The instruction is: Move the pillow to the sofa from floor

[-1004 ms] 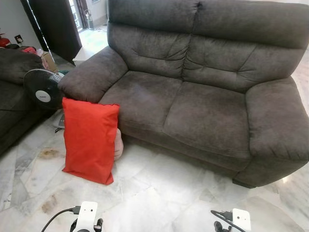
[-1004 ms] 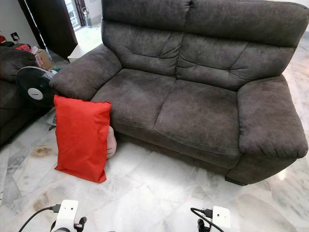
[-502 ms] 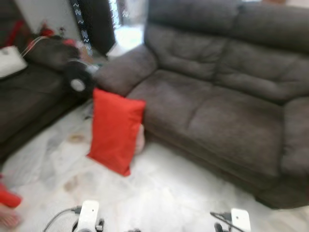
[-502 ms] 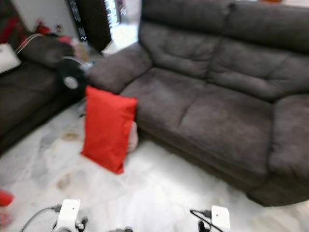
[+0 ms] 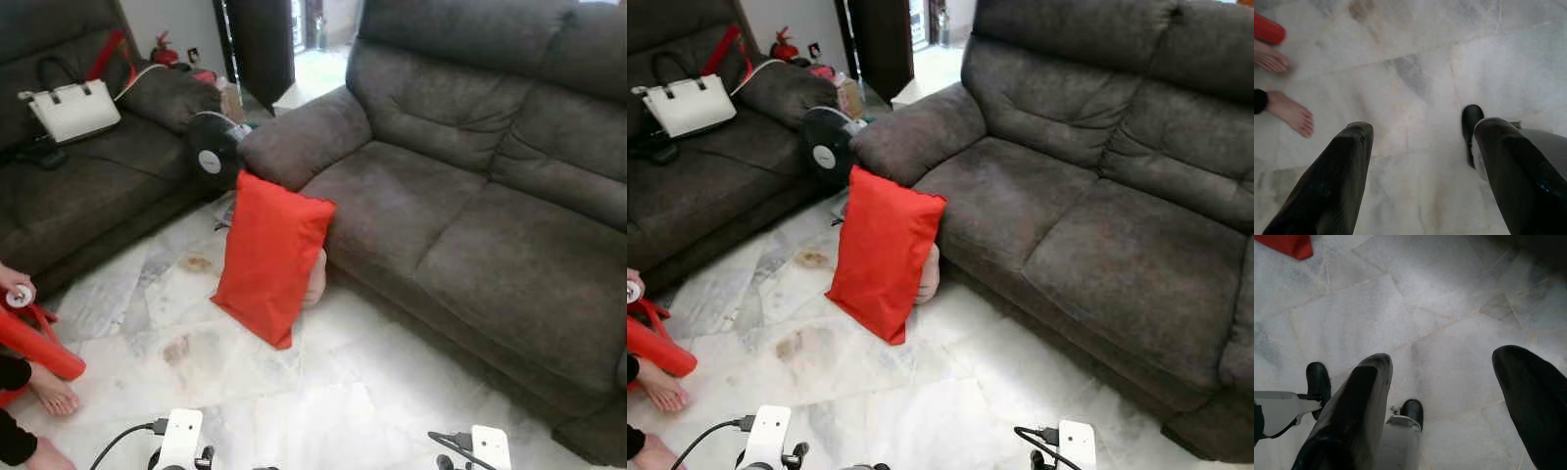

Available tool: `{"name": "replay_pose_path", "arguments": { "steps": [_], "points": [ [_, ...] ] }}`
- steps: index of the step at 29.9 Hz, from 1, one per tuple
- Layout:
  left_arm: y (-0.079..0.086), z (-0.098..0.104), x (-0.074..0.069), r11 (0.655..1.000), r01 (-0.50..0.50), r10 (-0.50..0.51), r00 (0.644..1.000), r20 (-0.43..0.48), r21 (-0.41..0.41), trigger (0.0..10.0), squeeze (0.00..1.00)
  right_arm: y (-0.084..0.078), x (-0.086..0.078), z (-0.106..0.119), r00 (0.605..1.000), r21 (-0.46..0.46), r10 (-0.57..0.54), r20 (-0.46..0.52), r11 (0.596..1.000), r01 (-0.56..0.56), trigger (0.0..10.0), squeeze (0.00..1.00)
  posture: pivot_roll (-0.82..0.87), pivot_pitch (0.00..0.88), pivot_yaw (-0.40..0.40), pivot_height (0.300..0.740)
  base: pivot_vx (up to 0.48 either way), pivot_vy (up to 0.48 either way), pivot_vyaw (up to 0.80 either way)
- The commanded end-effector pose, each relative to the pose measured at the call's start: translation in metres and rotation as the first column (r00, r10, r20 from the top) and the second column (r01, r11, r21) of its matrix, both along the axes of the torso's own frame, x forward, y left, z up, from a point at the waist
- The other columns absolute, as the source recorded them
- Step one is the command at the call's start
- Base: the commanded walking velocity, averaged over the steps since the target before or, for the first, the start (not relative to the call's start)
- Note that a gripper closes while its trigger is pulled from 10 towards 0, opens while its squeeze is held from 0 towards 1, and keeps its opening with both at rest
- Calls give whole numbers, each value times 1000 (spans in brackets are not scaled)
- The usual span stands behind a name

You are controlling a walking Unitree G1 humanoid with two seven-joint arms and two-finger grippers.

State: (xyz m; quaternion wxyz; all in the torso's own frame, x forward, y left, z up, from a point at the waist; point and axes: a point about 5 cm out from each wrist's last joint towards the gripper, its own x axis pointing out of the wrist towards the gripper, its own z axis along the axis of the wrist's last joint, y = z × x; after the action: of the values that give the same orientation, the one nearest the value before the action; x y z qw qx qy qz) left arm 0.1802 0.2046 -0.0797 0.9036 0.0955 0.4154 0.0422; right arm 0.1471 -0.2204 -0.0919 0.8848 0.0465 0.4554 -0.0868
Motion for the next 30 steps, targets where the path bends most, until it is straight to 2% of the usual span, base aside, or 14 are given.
{"name": "replay_pose_path", "arguments": {
  "steps": [1, 10, 27, 30],
  "points": [
    [1, 0, 0, 1000, 6, -6, 1000, -7, -5, 10000, 0, 1, 0, 0, 1000, 14, -12, 1, 1000, 12, 10000, 0, 101, 32, -18, 740, 0, 0, 0],
    [0, -1, -1, 1000, -4, 4, 1000, -26, -18, 10000, 0, 1, 0, 0, 1000, 20, -9, 4, 1000, 9, 10000, 0, 100, 31, -20, 740, 58, 0, 0],
    [2, -1, -1, 1000, -11, 11, 999, -33, -10, 10000, 0, 2, 0, -1, 1000, 5, 22, -10, 1000, -22, 10000, 0, 108, 28, -16, 740, 375, 0, 0],
    [3, -1, -1, 1000, -11, 11, 999, -31, -8, 10000, 0, 3, 0, -1, 999, 3, 30, -12, 1000, -30, 10000, 0, 109, 26, -14, 740, 379, 0, 598]
  ]
}}
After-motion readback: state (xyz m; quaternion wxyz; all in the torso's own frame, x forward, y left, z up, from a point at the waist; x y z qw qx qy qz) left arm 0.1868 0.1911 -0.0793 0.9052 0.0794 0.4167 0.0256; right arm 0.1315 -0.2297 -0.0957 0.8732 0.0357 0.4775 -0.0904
